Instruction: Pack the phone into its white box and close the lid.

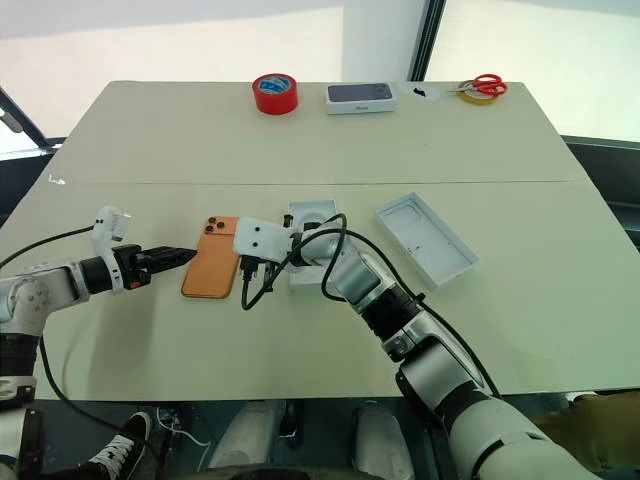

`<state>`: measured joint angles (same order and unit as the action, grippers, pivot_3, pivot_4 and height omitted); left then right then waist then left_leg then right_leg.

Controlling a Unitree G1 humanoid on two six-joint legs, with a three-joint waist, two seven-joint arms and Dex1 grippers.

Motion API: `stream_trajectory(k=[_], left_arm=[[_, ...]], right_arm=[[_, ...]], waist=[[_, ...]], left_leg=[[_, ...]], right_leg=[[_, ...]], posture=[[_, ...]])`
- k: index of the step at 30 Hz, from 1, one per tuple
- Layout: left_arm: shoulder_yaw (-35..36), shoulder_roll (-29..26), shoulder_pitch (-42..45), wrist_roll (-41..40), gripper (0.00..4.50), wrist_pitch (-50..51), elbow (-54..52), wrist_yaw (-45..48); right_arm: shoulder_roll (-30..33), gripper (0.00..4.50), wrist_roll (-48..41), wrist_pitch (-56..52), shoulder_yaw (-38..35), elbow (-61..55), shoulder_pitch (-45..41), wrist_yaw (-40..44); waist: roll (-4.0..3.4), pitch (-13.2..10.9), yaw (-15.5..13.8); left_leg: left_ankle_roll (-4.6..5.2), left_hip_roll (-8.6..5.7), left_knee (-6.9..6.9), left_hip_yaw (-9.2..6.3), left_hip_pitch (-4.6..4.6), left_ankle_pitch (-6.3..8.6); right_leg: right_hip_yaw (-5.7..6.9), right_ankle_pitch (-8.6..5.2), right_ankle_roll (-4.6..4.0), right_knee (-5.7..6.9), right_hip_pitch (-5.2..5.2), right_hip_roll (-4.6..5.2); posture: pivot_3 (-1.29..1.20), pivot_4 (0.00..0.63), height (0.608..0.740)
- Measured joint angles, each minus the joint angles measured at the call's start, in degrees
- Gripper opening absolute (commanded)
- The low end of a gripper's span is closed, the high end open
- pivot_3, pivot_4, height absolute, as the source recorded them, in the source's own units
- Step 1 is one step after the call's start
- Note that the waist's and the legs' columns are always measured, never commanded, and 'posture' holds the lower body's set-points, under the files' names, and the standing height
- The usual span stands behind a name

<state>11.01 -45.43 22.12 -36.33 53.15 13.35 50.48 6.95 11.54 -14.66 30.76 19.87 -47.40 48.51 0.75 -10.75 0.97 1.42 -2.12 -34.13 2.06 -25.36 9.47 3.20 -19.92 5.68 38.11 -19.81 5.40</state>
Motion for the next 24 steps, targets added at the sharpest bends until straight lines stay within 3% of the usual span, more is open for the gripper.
stream_trajectory(k=[14, 24], left_arm=[[-2.5, 1.9, 1.7, 2.5, 2.95, 1.8, -1.2, 1.8], [-1.3, 4.1, 7.0, 1.4, 2.95, 13.6, 1.4, 1.8]], right_arm=[[-2.4, 0.05, 3.1, 5.0, 1.2, 9.6, -2.5, -2.2], [-1.4, 0.05, 3.5, 5.0, -0.1, 9.7, -2.5, -2.4]], waist=[[-0.07, 0.2, -0.3], [-0.05, 0.2, -0.3]], left_leg=[[-0.06, -0.04, 0.09, 0.0, 0.02, -0.04], [-0.06, -0.08, 0.07, 0.0, 0.03, -0.04]], right_leg=[[0.0, 0.0, 0.0, 0.01, -0.01, 0.04], [0.01, 0.0, 0.01, 0.02, 0.01, 0.05]], posture=[[0.0, 0.15, 0.735], [0.0, 0.15, 0.735]])
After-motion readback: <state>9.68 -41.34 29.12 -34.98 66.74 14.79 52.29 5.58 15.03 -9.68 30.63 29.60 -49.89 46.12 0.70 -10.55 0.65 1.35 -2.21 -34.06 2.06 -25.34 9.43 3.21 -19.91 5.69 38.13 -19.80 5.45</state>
